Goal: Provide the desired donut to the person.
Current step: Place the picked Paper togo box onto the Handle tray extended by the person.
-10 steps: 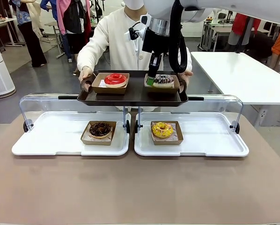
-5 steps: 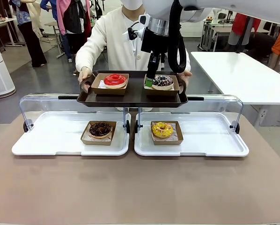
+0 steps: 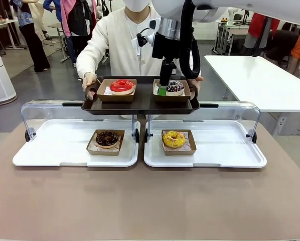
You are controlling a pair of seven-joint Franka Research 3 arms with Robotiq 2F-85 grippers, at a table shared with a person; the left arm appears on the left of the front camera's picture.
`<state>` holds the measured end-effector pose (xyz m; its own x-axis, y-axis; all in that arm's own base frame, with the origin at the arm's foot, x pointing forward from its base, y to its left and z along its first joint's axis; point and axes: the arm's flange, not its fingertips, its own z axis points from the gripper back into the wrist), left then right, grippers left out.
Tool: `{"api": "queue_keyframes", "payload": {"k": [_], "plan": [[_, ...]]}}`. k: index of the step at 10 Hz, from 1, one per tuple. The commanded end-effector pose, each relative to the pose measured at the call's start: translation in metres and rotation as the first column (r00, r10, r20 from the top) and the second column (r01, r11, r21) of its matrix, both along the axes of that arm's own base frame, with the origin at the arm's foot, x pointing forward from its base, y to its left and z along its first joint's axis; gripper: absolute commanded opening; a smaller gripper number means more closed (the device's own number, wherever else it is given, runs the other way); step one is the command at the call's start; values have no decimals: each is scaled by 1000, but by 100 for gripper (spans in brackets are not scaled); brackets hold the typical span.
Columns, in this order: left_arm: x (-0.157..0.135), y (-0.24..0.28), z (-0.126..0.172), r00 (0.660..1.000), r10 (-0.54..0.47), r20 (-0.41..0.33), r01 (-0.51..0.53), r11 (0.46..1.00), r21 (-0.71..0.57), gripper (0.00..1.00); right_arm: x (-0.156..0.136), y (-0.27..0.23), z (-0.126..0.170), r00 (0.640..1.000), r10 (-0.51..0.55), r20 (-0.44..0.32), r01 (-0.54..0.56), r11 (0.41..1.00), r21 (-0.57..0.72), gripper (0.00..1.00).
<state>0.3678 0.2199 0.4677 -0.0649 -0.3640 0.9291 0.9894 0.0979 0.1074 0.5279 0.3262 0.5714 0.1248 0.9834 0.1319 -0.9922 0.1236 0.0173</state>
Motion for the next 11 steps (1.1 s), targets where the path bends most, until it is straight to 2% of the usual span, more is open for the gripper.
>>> {"api": "queue_keyframes", "payload": {"k": [1, 3, 7, 9, 11], "plan": [[-1, 2, 2, 1000, -1, 5, 1, 1000, -6, 100, 3, 1, 6, 1000, 29, -3, -29, 999, -37, 100], [-1, 2, 2, 1000, -1, 5, 1, 1000, -6, 100, -19, -18, 20, 997, 72, 1, -72, 996, -60, 100], [-1, 2, 2, 1000, -1, 5, 1, 1000, -6, 100, -110, -124, 62, 992, 76, 97, -62, 988, -138, 100], [-1, 2, 2, 1000, -1, 5, 1, 1000, -6, 100, -142, -178, 57, 994, 38, 105, -25, 992, -122, 100], [-1, 2, 2, 1000, -1, 5, 1, 1000, -6, 100, -159, -216, 32, 995, 56, 86, -45, 991, -128, 100]]}}
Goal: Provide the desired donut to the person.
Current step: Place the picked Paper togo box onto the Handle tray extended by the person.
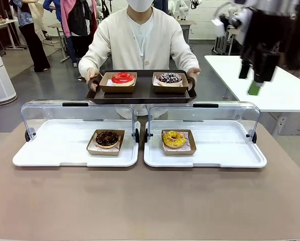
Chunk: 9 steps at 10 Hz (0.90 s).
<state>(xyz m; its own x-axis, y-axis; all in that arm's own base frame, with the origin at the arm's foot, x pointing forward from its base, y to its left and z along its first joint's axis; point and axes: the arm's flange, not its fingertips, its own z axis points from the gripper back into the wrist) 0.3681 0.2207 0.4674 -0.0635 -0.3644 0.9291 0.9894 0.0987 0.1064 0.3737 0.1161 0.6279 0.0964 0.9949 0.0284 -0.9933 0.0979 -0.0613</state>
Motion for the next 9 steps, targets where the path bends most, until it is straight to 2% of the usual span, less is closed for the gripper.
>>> {"api": "queue_keyframes", "payload": {"k": [1, 4, 5, 9], "plan": [[-2, 1, 2, 1000, -2, 6, 2, 1000, -6, 100, -10, -22, -34, 999, 32, 16, -32, 999, -26, 100], [-2, 1, 2, 1000, -2, 6, 2, 1000, -6, 100, -4, -42, -53, 1000, 19, 9, -19, 1000, 9, 100], [-2, 1, 2, 1000, -2, 6, 2, 1000, -6, 100, -10, -39, -43, 1000, -9, -17, 9, 1000, 11, 100], [-2, 1, 2, 1000, -2, 6, 2, 1000, -6, 100, -10, -39, -43, 1000, -9, -17, 9, 1000, 11, 100]]}}
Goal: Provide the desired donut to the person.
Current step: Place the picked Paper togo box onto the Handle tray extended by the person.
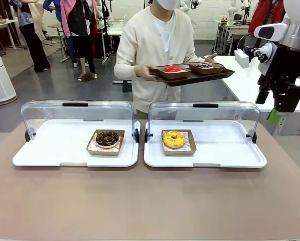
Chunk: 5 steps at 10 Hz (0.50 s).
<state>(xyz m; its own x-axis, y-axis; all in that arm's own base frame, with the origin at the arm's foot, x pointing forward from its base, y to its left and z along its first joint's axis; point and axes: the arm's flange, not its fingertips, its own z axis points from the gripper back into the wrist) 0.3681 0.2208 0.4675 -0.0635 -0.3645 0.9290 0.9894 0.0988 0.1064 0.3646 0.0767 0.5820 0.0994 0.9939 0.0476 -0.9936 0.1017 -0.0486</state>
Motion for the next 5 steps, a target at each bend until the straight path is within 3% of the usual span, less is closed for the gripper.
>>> {"api": "queue_keyframes", "payload": {"k": [1, 5], "plan": [[-2, 1, 2, 1000, -2, 6, 2, 1000, -6, 100, -1, 0, 3, 1000, -6, -7, 6, 1000, -9, 100], [-2, 1, 2, 1000, -2, 6, 2, 1000, -6, 100, -1, 0, 3, 1000, -6, -7, 6, 1000, -9, 100]]}}
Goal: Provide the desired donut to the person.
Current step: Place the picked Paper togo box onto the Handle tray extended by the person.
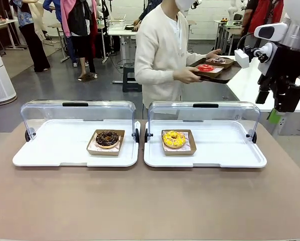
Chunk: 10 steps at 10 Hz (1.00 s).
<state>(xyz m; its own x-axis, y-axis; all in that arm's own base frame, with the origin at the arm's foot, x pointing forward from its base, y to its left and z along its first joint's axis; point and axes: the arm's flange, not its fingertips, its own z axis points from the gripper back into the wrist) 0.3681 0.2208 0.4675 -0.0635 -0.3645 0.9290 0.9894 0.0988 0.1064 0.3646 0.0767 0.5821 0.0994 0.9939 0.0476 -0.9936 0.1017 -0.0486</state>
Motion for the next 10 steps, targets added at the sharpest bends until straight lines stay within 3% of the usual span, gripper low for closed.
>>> {"api": "queue_keyframes", "payload": {"k": [1, 5, 6, 7, 8, 10], "plan": [[-2, 1, 2, 1000, -2, 6, 2, 1000, -6, 100, -1, 0, 3, 1000, -6, -7, 6, 1000, -9, 100], [-2, 1, 2, 1000, -2, 6, 2, 1000, -6, 100, 0, 0, 0, 1000, 0, 0, 0, 1000, 0, 100], [-2, 1, 2, 1000, -2, 6, 2, 1000, -6, 100, 6, -24, 7, 999, 39, 33, -48, 943, 329, 100], [-2, 1, 2, 1000, -2, 6, 2, 1000, -6, 100, 14, -50, 10, 997, 78, -3, -62, 812, 581, 100], [-2, 1, 2, 1000, -2, 6, 2, 1000, -6, 100, 18, -74, 11, 987, 159, 8, -114, 669, 734, 100], [-2, 1, 2, 1000, -2, 6, 2, 1000, -6, 100, 20, -126, -1, 958, 222, 182, -264, 428, 864, 100]]}}
